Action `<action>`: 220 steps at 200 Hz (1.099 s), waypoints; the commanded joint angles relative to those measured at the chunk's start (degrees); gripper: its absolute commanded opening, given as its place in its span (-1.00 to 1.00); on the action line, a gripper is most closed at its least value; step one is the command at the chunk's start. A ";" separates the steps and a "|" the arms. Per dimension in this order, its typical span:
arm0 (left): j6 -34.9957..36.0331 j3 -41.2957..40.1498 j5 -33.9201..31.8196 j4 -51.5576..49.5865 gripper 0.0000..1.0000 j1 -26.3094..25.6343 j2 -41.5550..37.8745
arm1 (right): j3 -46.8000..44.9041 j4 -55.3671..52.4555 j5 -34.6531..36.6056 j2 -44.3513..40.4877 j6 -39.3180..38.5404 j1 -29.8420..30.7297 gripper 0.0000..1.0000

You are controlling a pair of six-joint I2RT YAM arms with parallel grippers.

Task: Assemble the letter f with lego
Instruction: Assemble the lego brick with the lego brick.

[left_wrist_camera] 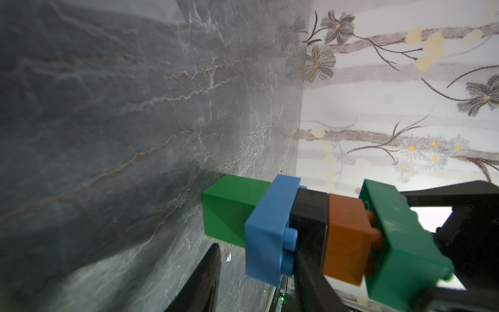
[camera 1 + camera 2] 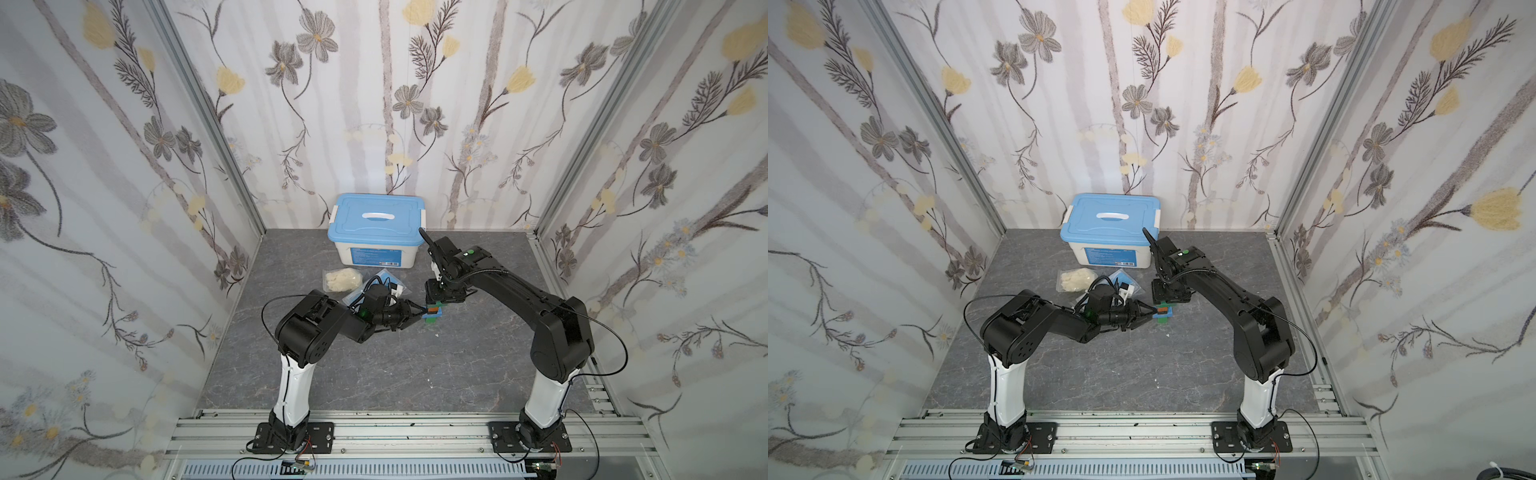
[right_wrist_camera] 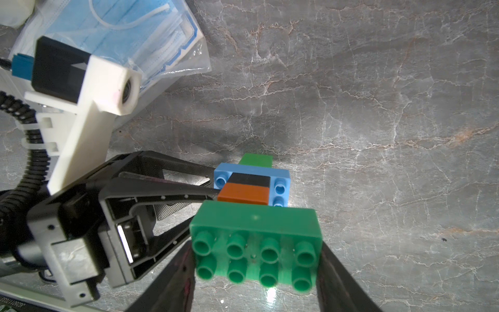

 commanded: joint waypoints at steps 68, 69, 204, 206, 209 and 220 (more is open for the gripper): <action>-0.40 0.01 -0.86 -0.63 -0.12 0.02 0.24 | -1.93 -0.31 0.51 0.97 1.26 -0.30 0.00; -0.40 0.05 -0.86 -0.69 -0.12 0.02 0.25 | -1.93 -0.27 0.51 0.96 1.30 -0.32 0.00; -0.39 0.18 -1.38 -1.70 -0.13 0.02 0.17 | -4.40 1.86 1.10 -1.38 -0.38 -1.09 -0.01; -0.40 0.16 -1.39 -1.69 -0.13 0.00 0.17 | -4.50 1.93 1.18 -1.41 -0.43 -1.13 0.00; -0.40 0.23 -1.42 -1.75 -0.13 0.01 0.17 | -4.62 2.09 1.33 -1.49 -0.47 -1.14 0.00; -0.40 0.27 -1.39 -1.88 -0.13 -0.03 0.17 | -5.05 2.31 1.39 -1.69 -0.56 -1.11 0.00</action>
